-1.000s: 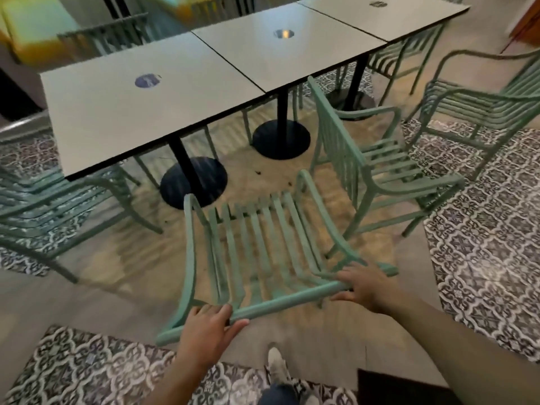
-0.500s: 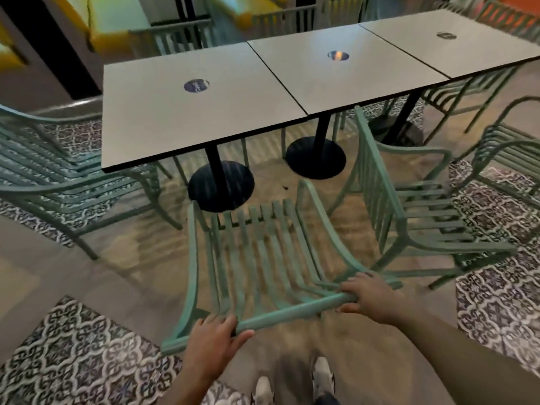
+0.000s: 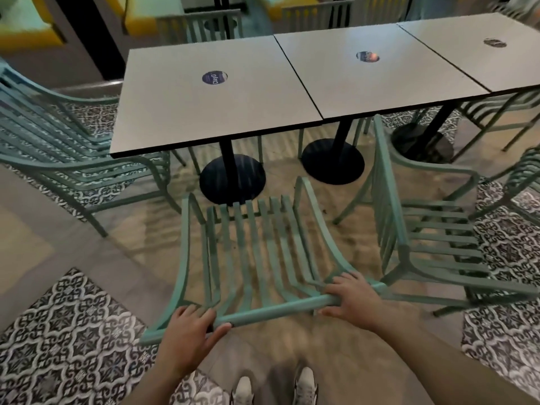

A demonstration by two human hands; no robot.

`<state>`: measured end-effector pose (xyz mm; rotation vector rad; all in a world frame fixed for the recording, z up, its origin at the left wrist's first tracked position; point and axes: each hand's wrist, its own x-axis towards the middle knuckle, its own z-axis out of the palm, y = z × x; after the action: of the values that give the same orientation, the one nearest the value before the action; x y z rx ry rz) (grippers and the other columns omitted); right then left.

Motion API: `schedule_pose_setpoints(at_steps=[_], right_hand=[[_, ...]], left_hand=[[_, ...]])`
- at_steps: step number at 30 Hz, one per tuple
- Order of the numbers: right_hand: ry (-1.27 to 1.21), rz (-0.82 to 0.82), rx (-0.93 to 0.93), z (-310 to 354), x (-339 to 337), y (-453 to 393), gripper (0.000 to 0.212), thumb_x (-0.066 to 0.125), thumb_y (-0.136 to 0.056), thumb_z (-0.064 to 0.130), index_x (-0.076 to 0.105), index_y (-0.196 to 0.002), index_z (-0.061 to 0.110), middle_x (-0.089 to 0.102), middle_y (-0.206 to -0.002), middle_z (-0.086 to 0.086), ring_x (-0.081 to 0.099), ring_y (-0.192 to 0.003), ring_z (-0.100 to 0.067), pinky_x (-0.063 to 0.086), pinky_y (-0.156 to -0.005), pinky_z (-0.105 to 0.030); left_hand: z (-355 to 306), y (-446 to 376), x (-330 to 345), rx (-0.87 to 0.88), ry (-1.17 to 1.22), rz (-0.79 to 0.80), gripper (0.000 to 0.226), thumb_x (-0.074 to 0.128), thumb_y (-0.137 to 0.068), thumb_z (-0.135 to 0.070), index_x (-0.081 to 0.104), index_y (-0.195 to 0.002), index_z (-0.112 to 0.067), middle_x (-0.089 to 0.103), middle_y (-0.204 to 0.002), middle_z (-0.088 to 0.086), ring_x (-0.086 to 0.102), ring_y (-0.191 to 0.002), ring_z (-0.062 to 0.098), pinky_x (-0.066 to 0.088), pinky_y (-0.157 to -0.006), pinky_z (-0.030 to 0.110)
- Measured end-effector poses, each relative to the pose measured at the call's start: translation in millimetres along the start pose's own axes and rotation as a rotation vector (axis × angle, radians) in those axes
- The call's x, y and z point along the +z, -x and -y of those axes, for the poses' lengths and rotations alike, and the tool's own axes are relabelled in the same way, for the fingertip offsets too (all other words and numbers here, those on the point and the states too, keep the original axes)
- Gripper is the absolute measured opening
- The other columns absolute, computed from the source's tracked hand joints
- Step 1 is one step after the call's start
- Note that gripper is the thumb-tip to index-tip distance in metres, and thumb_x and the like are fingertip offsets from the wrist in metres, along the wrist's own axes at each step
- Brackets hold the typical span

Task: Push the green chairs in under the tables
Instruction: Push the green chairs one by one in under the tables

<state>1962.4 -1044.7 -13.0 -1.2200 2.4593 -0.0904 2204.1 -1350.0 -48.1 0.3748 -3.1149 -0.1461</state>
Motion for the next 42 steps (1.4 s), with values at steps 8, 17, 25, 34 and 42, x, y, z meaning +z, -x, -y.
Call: schedule_pose_setpoints(at_steps=[8,17,25,34,42], right_hand=[[-0.616,-0.623,0.954,-16,-3,-11,0.079,0.048,-0.075,0.073,0.059,-0.118,0.008,0.059,-0.118,-0.017,0.054,-0.109,-0.036,0.044,-0.094,-0.047],[-1.968,-0.749,1.484,-18,45,-39,0.047,0.064,-0.066,0.027,0.059,-0.111,0.013,0.065,-0.115,-0.005,0.065,-0.096,-0.026,0.054,-0.088,-0.045],[-2.015,-0.739,1.468,-1,14,-44,0.029,0.058,-0.078,0.014,0.058,-0.108,0.013,0.063,-0.117,-0.007,0.063,-0.102,-0.027,0.049,-0.096,-0.050],[-2.061,-0.681,1.402,-19,-9,-81,0.057,0.064,-0.087,0.039,0.047,-0.135,0.012,0.057,-0.124,-0.011,0.059,-0.109,-0.031,0.050,-0.095,-0.051],[-2.069,-0.689,1.394,-12,-25,-153,0.057,0.062,-0.090,0.037,0.043,-0.138,0.013,0.054,-0.122,-0.011,0.056,-0.113,-0.031,0.048,-0.097,-0.049]], left_hand=[[46,6,-14,-0.993,0.259,-0.050,0.045,0.042,-0.090,-0.055,0.061,-0.105,-0.017,0.060,-0.105,0.010,0.053,-0.096,0.027,0.048,-0.084,0.047],[18,5,-37,-1.760,1.944,-0.299,0.042,0.046,-0.096,-0.043,0.054,-0.107,-0.004,0.065,-0.084,0.019,0.056,-0.071,0.024,0.055,-0.051,0.030],[-1,-13,-39,-1.784,1.984,-0.329,0.043,0.044,-0.095,-0.016,0.043,-0.133,0.003,0.051,-0.097,0.022,0.058,-0.086,0.036,0.050,-0.080,0.040],[15,-51,-46,-1.774,1.929,-0.285,0.038,0.042,-0.097,-0.016,0.044,-0.130,0.001,0.046,-0.137,0.025,0.050,-0.123,0.039,0.046,-0.097,0.047],[74,-115,-47,-1.756,1.939,-0.355,0.025,0.043,-0.094,-0.014,0.046,-0.116,-0.003,0.048,-0.120,0.021,0.056,-0.085,0.033,0.048,-0.090,0.043]])
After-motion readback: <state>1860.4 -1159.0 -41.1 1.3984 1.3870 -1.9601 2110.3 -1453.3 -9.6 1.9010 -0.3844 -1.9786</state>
